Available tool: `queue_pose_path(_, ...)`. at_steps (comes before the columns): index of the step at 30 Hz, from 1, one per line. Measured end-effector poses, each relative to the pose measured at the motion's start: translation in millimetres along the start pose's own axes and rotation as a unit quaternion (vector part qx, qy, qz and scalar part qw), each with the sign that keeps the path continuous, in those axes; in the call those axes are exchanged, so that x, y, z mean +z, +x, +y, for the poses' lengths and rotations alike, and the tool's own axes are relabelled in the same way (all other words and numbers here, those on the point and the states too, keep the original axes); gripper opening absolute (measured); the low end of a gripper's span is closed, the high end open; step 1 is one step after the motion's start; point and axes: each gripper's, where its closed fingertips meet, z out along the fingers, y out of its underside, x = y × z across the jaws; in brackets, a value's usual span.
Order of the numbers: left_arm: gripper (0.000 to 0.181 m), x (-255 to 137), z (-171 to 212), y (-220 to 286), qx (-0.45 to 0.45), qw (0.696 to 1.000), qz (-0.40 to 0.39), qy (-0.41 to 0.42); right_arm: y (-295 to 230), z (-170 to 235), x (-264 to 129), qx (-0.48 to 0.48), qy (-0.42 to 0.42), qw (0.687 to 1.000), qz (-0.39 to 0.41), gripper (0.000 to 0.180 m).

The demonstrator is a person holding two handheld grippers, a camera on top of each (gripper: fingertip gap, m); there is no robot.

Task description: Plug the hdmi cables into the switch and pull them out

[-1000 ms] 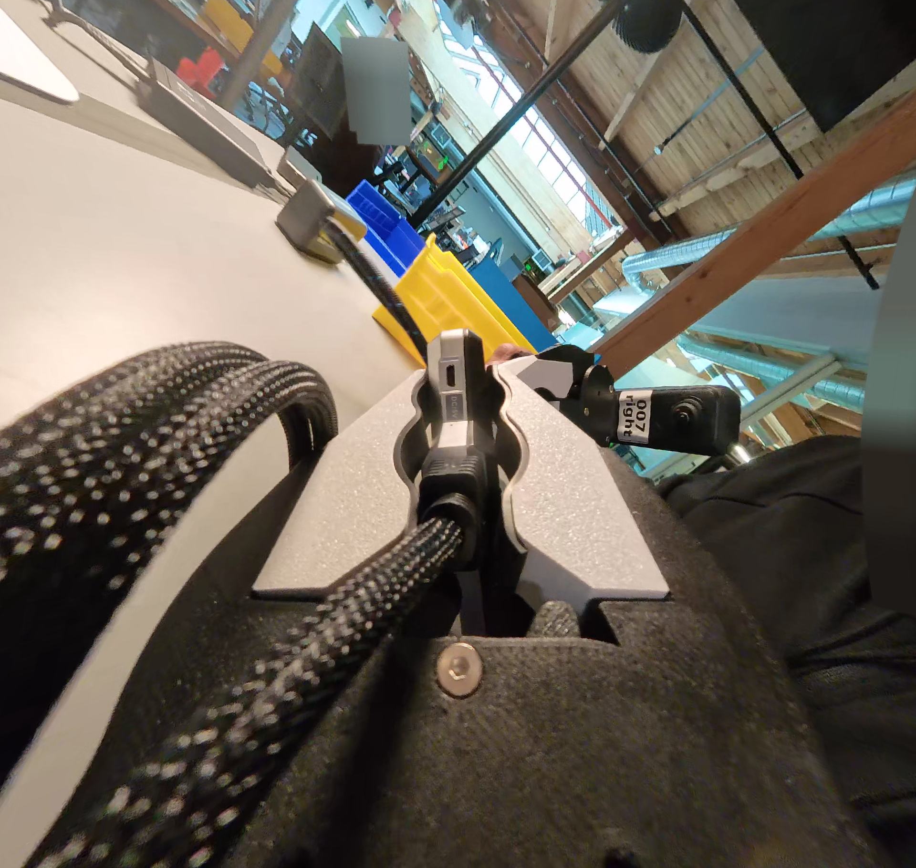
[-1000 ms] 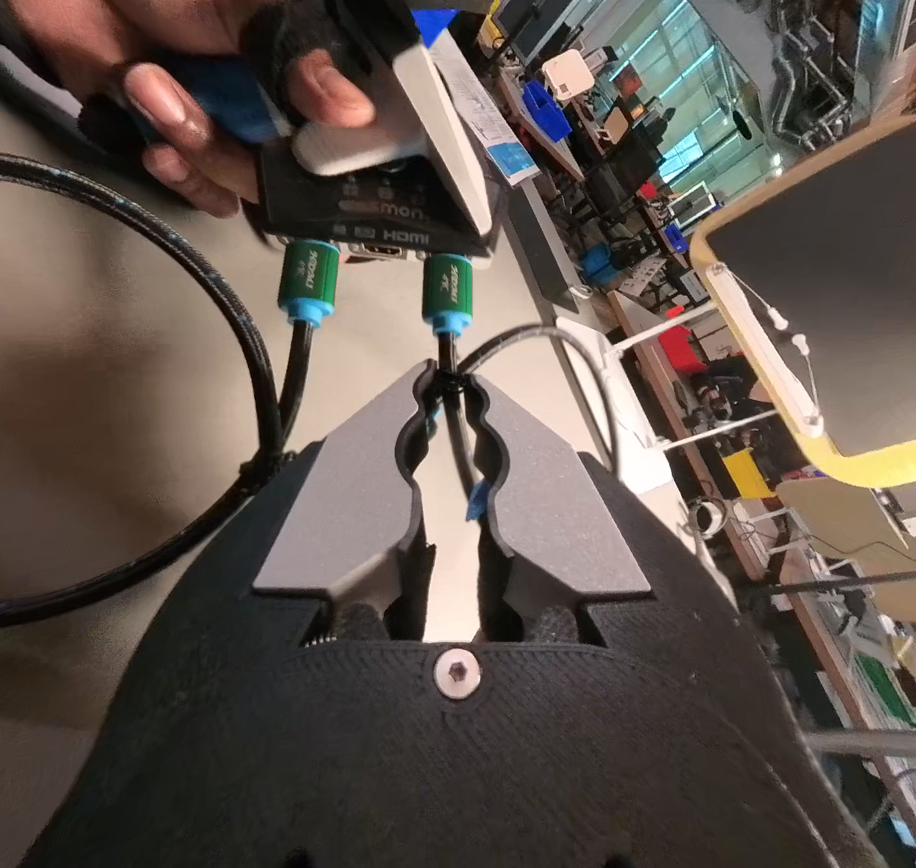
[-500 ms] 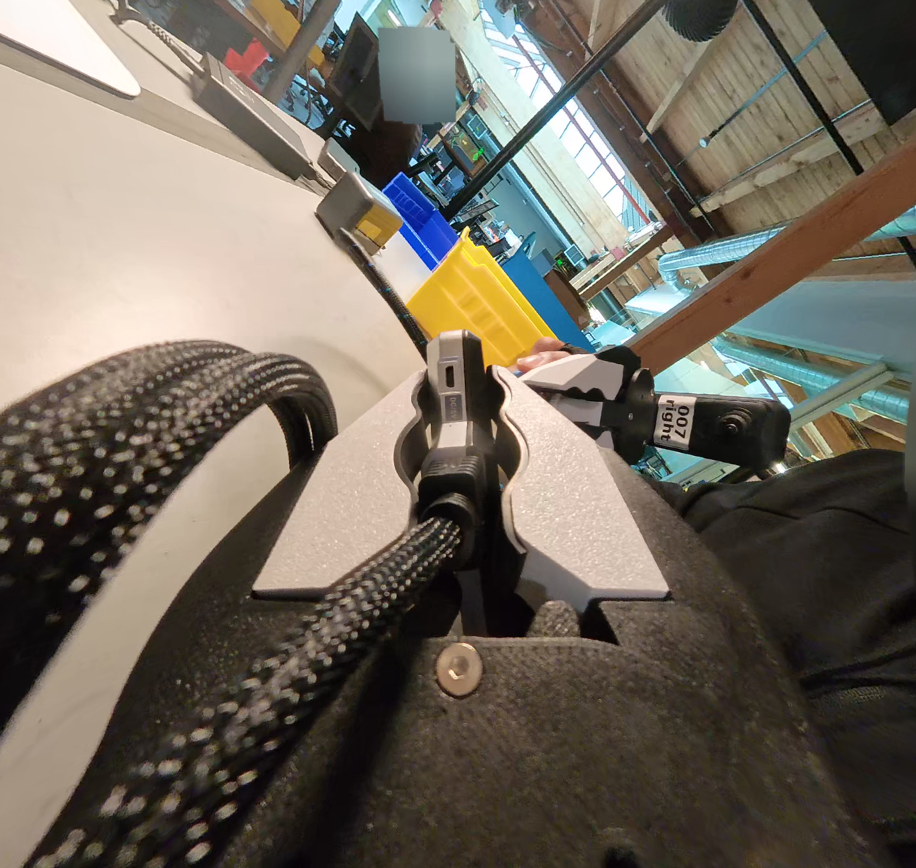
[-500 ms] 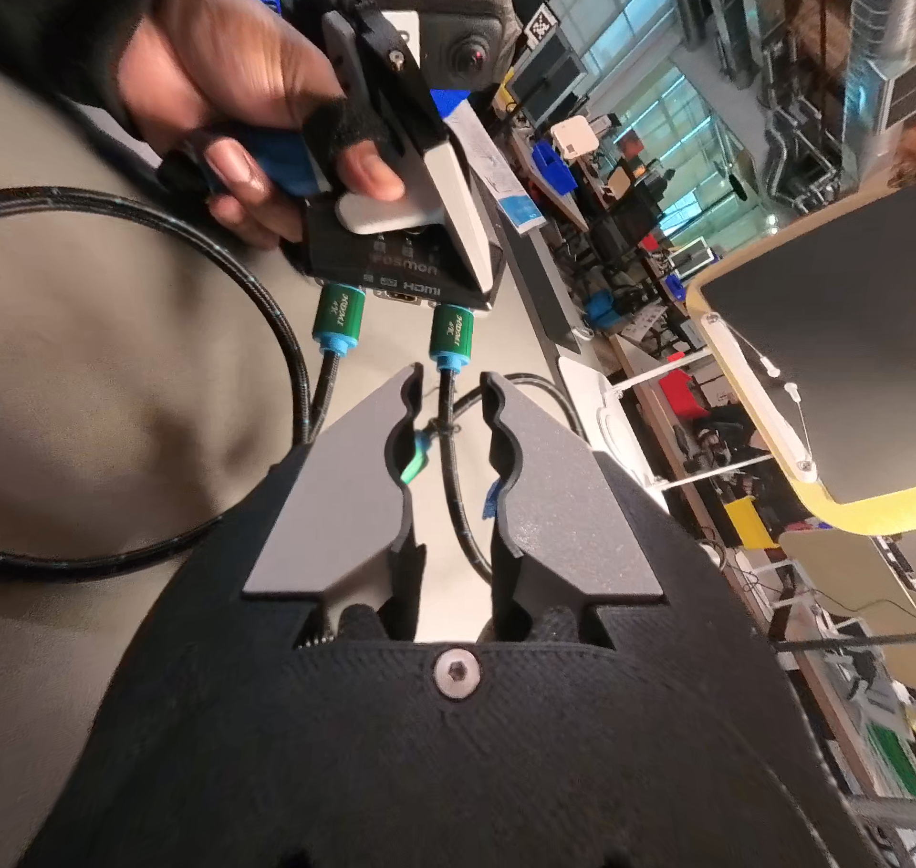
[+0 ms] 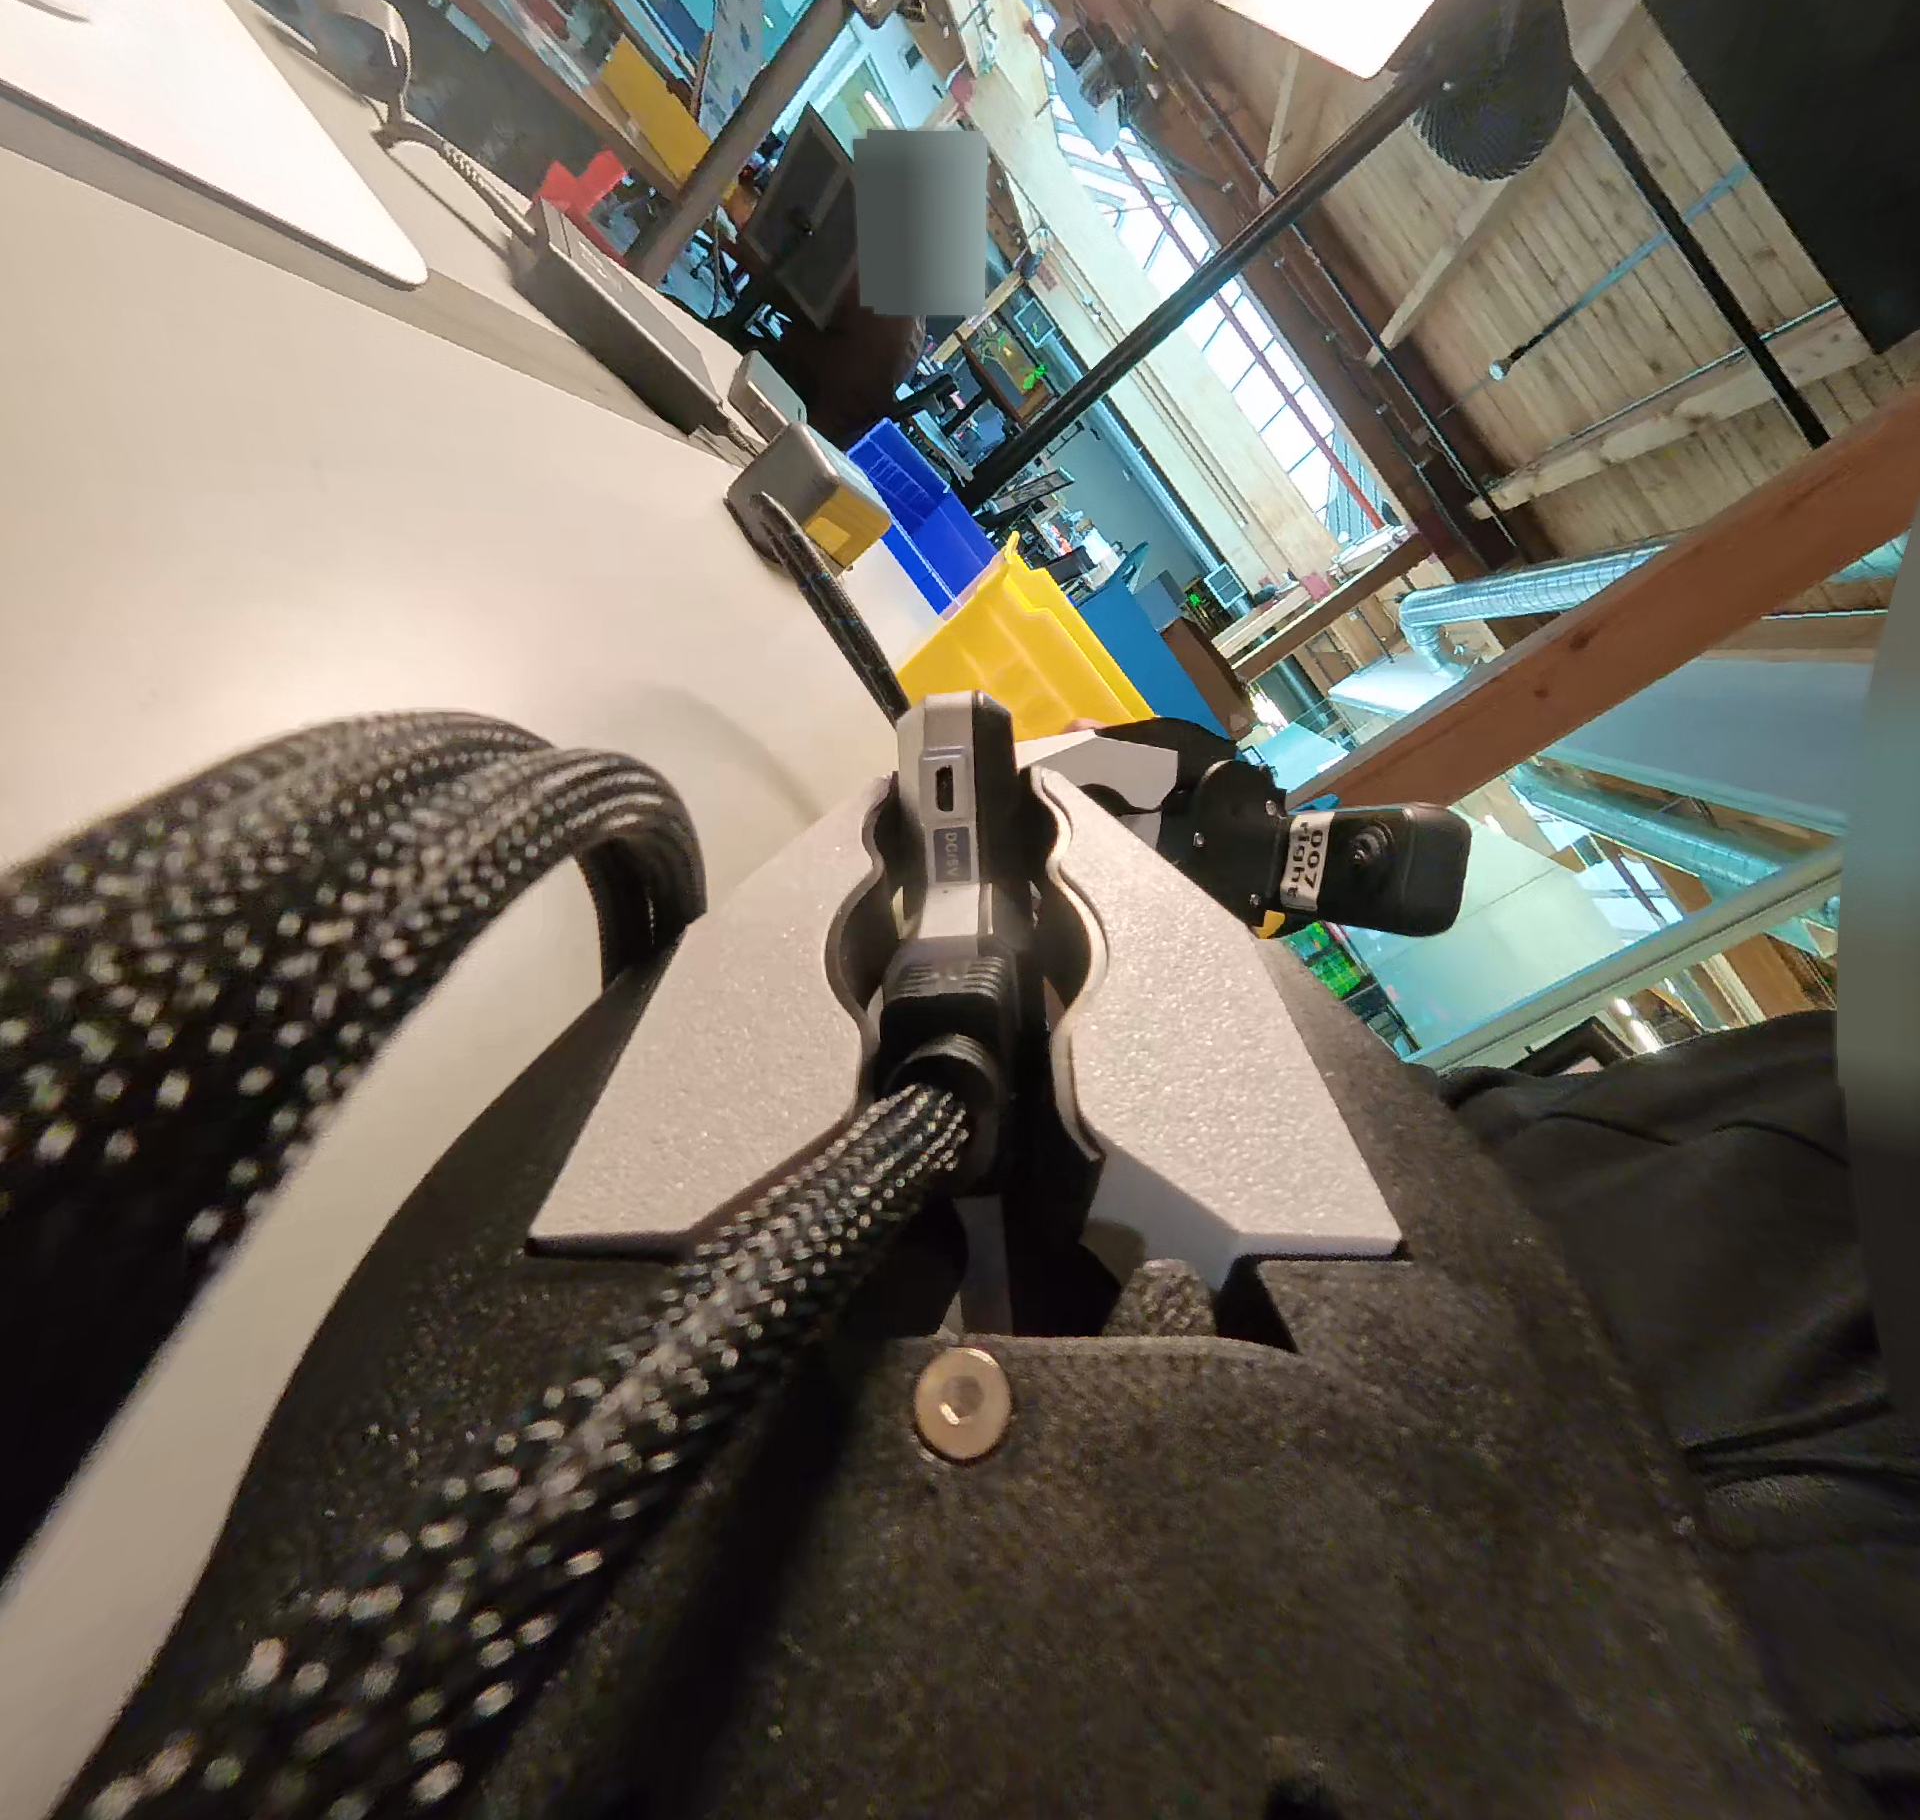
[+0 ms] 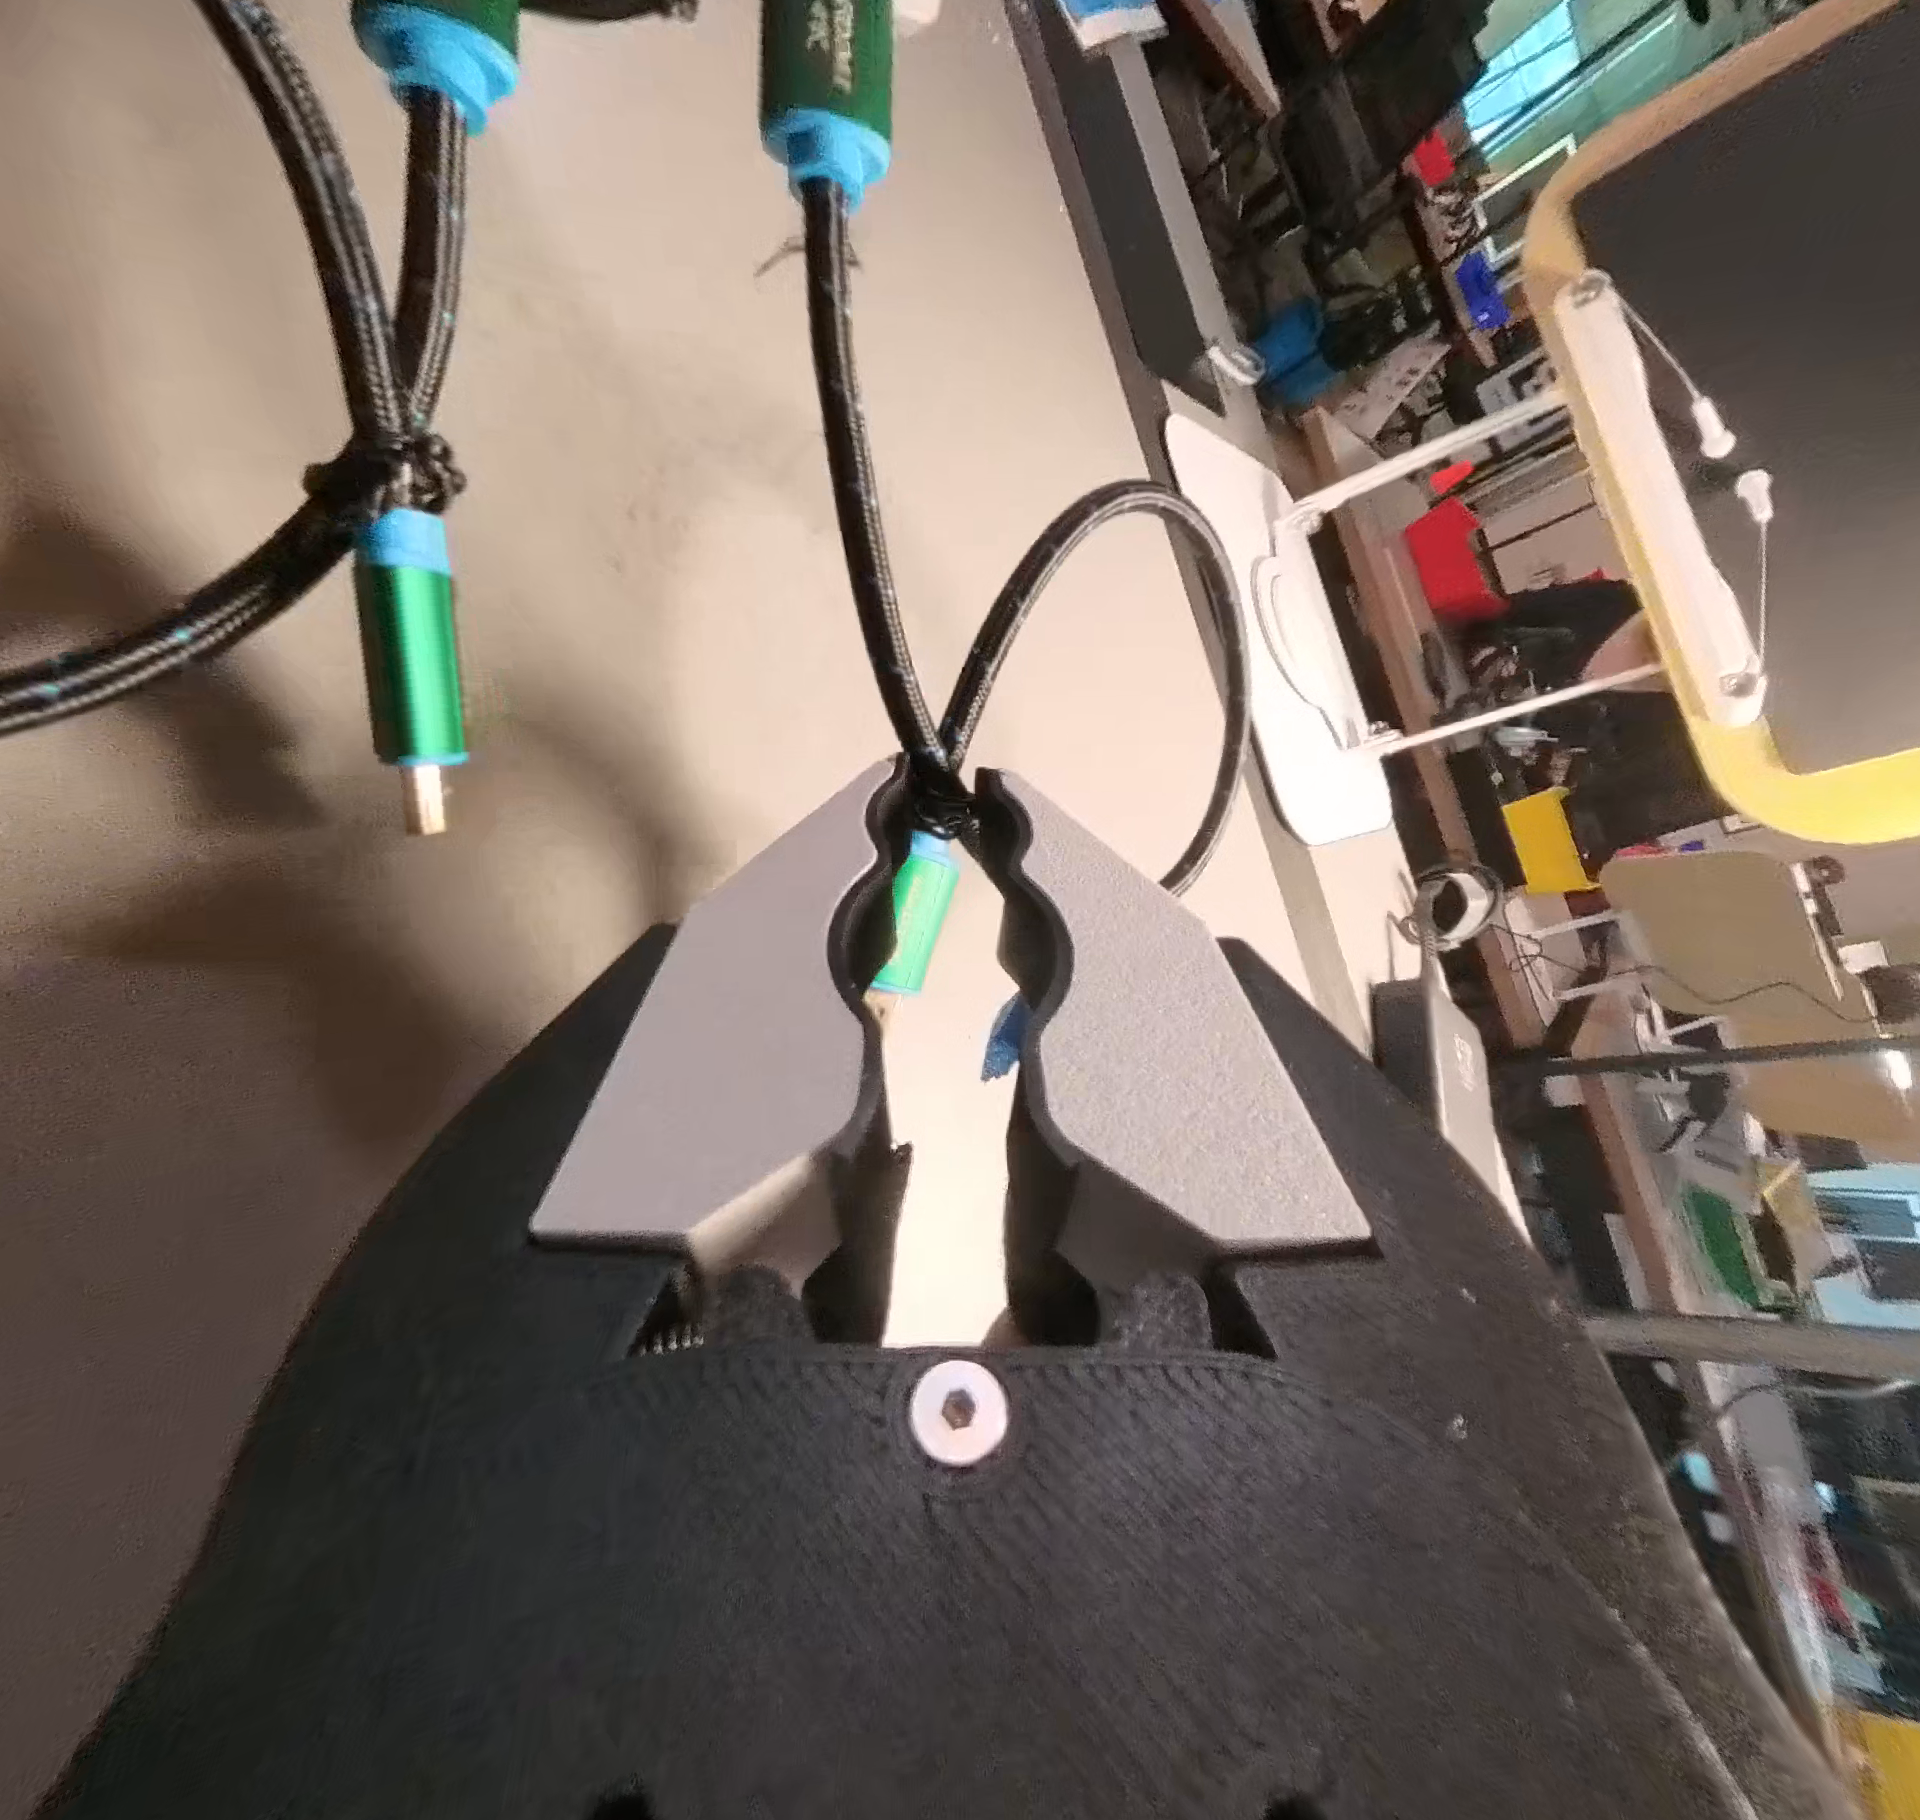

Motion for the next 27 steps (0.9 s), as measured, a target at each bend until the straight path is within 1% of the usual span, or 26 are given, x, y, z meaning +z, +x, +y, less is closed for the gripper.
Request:
queue_pose_path(3, 0.019, -2, -1, -3, -0.004, 1.000, -0.005, 0.003, -2, -8, -3, 0.001, 0.017, 1.000, -0.002, 0.016)
queue_pose_path(5, 0.019, -3, -3, -2, -0.001, 1.000, -0.005, 0.009, -1, -22, -10, 0.012, 0.050, 0.999, -0.008, 0.020)
queue_pose_path(6, 0.019, -2, -3, -2, 0.003, 1.000, -0.009, 0.008, -1, -29, -14, 0.019, 0.065, 0.998, -0.014, 0.026)
queue_pose_path(9, 0.019, 0, 0, 1, 0.007, 1.000, -0.009, 0.005, -8, -52, -22, 0.028, 0.108, 0.993, -0.030, 0.030)
queue_pose_path(12, 0.019, 9, 11, 9, 0.007, 1.000, 0.004, -0.012, -23, -66, -15, 0.009, 0.109, 0.994, -0.028, 0.031)
queue_pose_path(14, 0.019, 16, 22, 16, 0.007, 0.999, 0.018, -0.029, -31, -70, -9, -0.018, 0.095, 0.995, -0.018, 0.027)
queue_pose_path(16, 0.019, 22, 31, 21, 0.005, 0.999, 0.026, -0.044, -31, -69, -8, -0.037, 0.082, 0.996, -0.004, 0.009)
queue_pose_path(19, 0.020, 23, 32, 22, 0.005, 0.998, 0.032, -0.046, -31, -69, -11, -0.002, 0.080, 0.996, -0.031, 0.009)
queue_pose_path(20, 0.020, 23, 32, 21, 0.008, 0.999, 0.029, -0.045, -32, -70, -12, -0.006, 0.078, 0.996, -0.033, 0.008)
queue_pose_path(22, 0.020, 24, 34, 20, 0.005, 0.999, 0.025, -0.045, -31, -66, -12, -0.047, 0.072, 0.996, -0.021, 0.009)
queue_pose_path(23, 0.020, 25, 35, 22, 0.004, 0.998, 0.030, -0.046, -28, -66, -13, -0.044, 0.076, 0.996, -0.017, 0.009)
queue_pose_path(25, 0.020, 25, 31, 26, 0.002, 0.999, 0.041, -0.036, -27, -68, -14, -0.003, 0.084, 0.996, -0.029, 0.009)
queue_pose_path(27, 0.019, 23, 33, 21, -0.003, 0.998, 0.035, -0.044, -33, -69, -12, -0.020, 0.086, 0.995, -0.035, 0.009)
